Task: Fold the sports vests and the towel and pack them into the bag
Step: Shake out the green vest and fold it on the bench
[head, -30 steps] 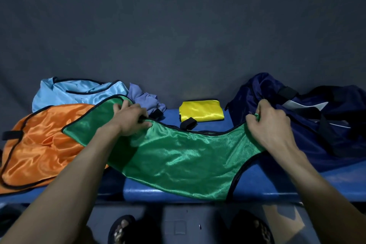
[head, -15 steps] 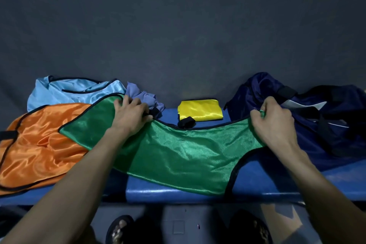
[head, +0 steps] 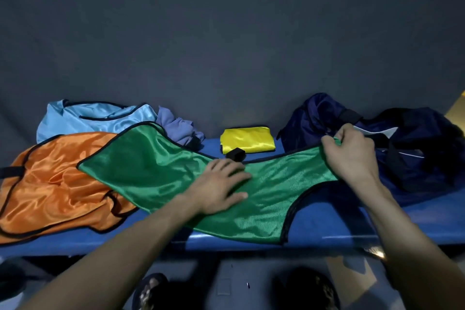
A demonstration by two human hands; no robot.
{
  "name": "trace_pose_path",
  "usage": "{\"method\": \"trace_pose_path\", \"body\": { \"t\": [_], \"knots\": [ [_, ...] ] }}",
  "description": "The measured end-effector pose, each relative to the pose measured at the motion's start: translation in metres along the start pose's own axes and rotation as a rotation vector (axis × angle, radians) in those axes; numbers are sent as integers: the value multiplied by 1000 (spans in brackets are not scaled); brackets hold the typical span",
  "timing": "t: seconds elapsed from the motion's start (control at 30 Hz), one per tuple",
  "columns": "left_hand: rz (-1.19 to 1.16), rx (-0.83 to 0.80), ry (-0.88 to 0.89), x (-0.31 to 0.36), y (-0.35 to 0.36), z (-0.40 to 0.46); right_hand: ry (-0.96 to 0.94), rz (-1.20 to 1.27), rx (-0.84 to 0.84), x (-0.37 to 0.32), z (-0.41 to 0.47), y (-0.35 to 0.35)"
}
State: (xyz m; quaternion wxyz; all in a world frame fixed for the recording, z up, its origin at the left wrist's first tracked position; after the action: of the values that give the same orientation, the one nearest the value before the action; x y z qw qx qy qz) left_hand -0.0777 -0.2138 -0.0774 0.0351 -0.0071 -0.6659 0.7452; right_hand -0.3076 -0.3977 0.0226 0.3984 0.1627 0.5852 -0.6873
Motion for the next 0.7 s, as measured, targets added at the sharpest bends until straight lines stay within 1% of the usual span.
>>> {"method": "trace_pose_path", "body": {
  "t": [0.07, 0.2, 0.27, 0.33, 0.37, 0.47, 0.5, 0.53, 0.6, 0.67, 0.7],
  "knots": [
    [-23, -81, -1, 17, 14, 1, 37, 27, 20, 5, 2, -14],
    [-119, -200, 55, 83, 24, 17, 133, 58, 91, 18, 7, -47],
    [-179, -196, 3, 101, 24, 30, 150, 64, 89, 20, 7, -54],
    [-184, -117, -35, 100, 19, 38, 152, 61, 73, 18, 6, -55],
    [-166, -94, -23, 95, 17, 38, 152, 61, 64, 17, 6, -54],
    [-154, -163, 46, 72, 18, 25, 125, 74, 53, 9, 6, -51],
    [-166, -153, 69, 65, 18, 21, 117, 77, 49, 6, 7, -51],
    [-170, -104, 89, 59, 14, 18, 111, 80, 43, 3, 8, -51],
    [-149, 81, 80, 46, 0, 15, 103, 88, 33, -1, 9, -50],
    [-124, 217, -41, 21, -15, 8, 86, 82, 33, -5, 8, -47],
    [-97, 235, -137, 4, -18, 3, 75, 80, 33, -7, 8, -46]
  ]
}}
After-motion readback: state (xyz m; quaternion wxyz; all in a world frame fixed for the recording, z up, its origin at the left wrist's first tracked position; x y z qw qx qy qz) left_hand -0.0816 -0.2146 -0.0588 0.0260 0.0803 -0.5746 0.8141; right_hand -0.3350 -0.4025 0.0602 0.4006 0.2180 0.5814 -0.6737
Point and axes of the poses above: each hand's wrist, its own z-axis towards the middle knuckle, its own y-axis out of the palm, x = y × z, the point moved 1 cm from there along z, towards the middle knuckle, and after that the axes turned 6 degrees about y, right-handed, at the moved point
